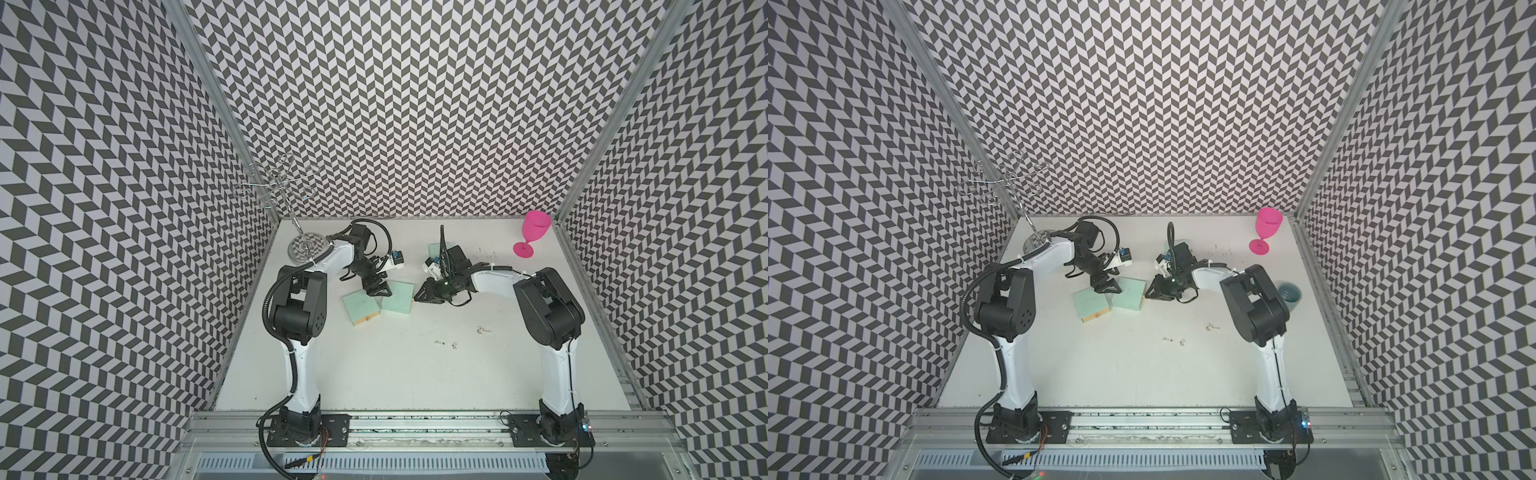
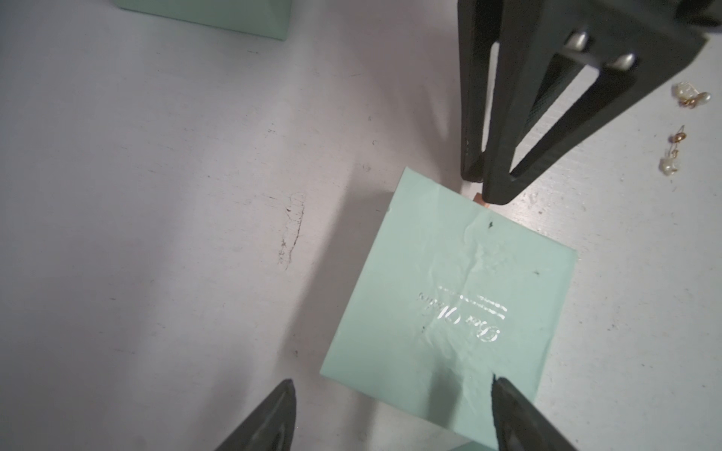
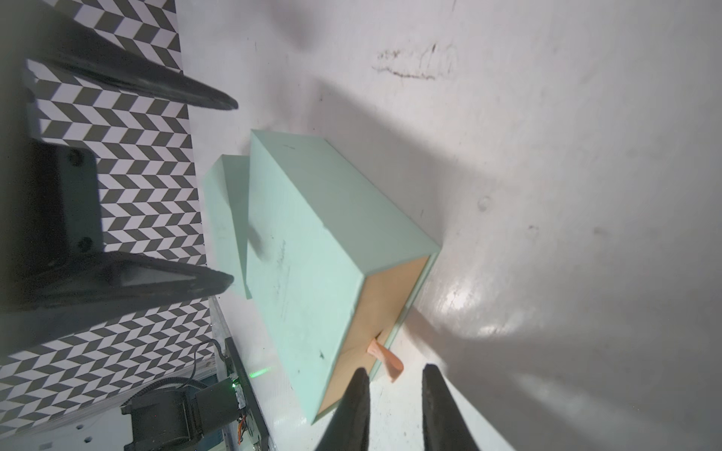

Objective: Place the earrings into the drawer-style jewelry box
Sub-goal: Open the drawer in the jewelry box.

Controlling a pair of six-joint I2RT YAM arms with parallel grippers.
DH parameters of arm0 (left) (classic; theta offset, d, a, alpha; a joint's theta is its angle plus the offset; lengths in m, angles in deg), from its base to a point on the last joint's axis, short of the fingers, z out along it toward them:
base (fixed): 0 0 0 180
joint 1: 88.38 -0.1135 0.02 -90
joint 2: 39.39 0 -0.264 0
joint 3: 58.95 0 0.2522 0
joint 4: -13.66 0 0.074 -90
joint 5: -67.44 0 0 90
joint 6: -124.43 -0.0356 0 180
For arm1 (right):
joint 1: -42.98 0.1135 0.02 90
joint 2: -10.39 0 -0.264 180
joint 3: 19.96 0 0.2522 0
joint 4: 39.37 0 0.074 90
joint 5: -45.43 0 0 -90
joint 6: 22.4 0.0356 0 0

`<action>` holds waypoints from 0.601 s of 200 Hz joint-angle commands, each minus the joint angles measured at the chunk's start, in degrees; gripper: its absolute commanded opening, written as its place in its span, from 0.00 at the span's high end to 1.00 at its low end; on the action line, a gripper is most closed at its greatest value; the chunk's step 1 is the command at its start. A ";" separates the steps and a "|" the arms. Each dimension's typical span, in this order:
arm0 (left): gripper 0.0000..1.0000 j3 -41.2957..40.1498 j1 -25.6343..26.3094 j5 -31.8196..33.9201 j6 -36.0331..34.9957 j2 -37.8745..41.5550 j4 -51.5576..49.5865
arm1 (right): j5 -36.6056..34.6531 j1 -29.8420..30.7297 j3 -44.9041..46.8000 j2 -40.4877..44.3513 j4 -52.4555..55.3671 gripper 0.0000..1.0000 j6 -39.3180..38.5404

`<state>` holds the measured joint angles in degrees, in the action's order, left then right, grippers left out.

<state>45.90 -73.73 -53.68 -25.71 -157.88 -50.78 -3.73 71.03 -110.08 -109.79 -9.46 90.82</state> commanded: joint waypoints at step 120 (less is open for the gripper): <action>0.21 -0.03 0.40 -0.83 -0.94 1.30 -0.30 | 3.02 1.31 -0.92 -3.02 -5.94 0.79 1.90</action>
<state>45.90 -73.73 -53.68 -25.76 -157.88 -50.78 -1.65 72.10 -110.08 -111.36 -12.31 91.78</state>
